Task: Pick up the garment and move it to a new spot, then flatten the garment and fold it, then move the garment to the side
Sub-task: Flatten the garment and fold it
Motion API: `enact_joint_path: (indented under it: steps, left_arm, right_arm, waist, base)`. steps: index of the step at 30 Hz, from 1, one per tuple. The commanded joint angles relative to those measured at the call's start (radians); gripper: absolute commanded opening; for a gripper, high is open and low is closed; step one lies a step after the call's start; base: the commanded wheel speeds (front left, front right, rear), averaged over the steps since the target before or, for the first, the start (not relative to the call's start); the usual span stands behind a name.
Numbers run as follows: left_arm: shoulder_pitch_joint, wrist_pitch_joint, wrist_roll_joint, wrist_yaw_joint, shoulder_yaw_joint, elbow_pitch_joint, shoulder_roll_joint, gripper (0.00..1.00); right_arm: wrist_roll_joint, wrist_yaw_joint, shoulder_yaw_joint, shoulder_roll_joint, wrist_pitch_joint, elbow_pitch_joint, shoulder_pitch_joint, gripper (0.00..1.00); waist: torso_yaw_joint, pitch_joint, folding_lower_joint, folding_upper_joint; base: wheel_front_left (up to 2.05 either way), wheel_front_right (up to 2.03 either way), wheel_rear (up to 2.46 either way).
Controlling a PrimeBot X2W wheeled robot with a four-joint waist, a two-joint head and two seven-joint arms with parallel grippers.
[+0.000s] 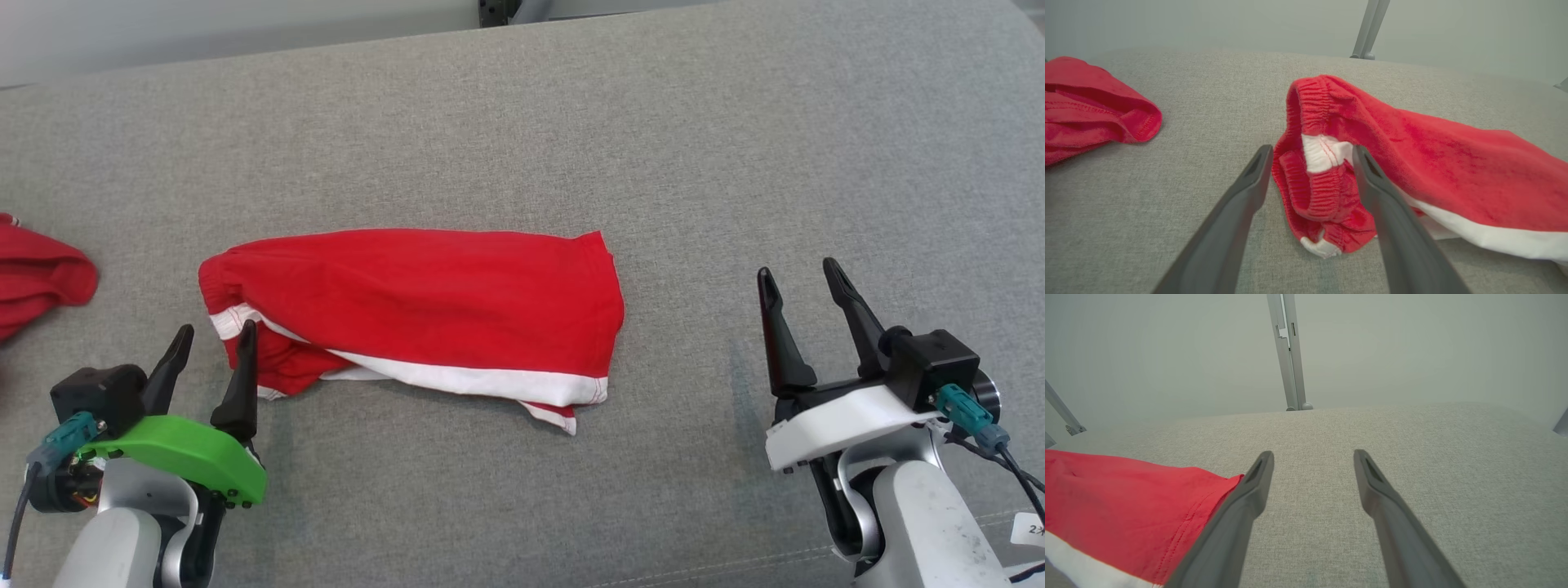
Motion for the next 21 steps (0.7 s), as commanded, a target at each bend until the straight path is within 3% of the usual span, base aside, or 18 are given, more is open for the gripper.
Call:
enact_joint_path:
  steps: [1, 6, 8, 9, 10, 11, 21]
  left_arm:
    - [-0.017, 0.0, -0.002, -0.006, 0.004, 0.01, 0.005, 1.0]
    - [-0.027, -0.011, -0.039, -0.027, 0.012, 0.045, -0.002, 1.0]
    - [-0.024, -0.011, -0.055, -0.039, 0.007, 0.05, -0.001, 0.53]
    - [-0.024, -0.012, -0.051, -0.044, 0.005, 0.052, 0.0, 0.39]
    - [-0.024, -0.014, -0.051, -0.045, 0.003, 0.052, 0.003, 0.09]
    - [-0.025, -0.014, -0.054, -0.047, 0.001, 0.053, 0.004, 0.0]
    - [-0.036, -0.034, -0.031, -0.054, -0.02, 0.035, 0.025, 0.0]
  right_arm:
    - [0.005, 0.0, 0.001, -0.001, -0.007, 0.005, -0.012, 1.0]
    - [0.009, 0.0, 0.007, -0.001, -0.017, 0.02, -0.015, 1.0]
    - [0.011, 0.0, 0.014, 0.0, -0.017, 0.029, -0.016, 1.0]
    - [0.01, 0.0, 0.018, 0.0, -0.017, 0.032, -0.017, 1.0]
    - [0.012, 0.0, 0.022, 0.0, -0.018, 0.034, -0.017, 1.0]
    - [0.013, 0.0, 0.026, 0.0, -0.019, 0.038, -0.017, 1.0]
    - [0.031, 0.0, 0.168, 0.0, 0.003, 0.075, -0.015, 1.0]
  waist:
    - [-0.007, 0.011, 0.0, 0.0]
    - [-0.012, 0.021, 0.0, 0.0]
    - [-0.01, 0.024, 0.0, 0.0]
    - [-0.009, 0.025, 0.0, 0.0]
    - [-0.008, 0.026, 0.0, 0.0]
    - [-0.007, 0.027, 0.0, 0.0]
    - [-0.003, 0.042, 0.0, 0.0]
  base:
    - [0.0, 0.0, 0.0]
    - [0.0, 0.0, 0.0]
    - [0.0, 0.0, 0.0]
    - [0.0, 0.0, 0.0]
    - [0.0, 0.0, 0.0]
    - [0.0, 0.0, 0.0]
    - [0.0, 0.0, 0.0]
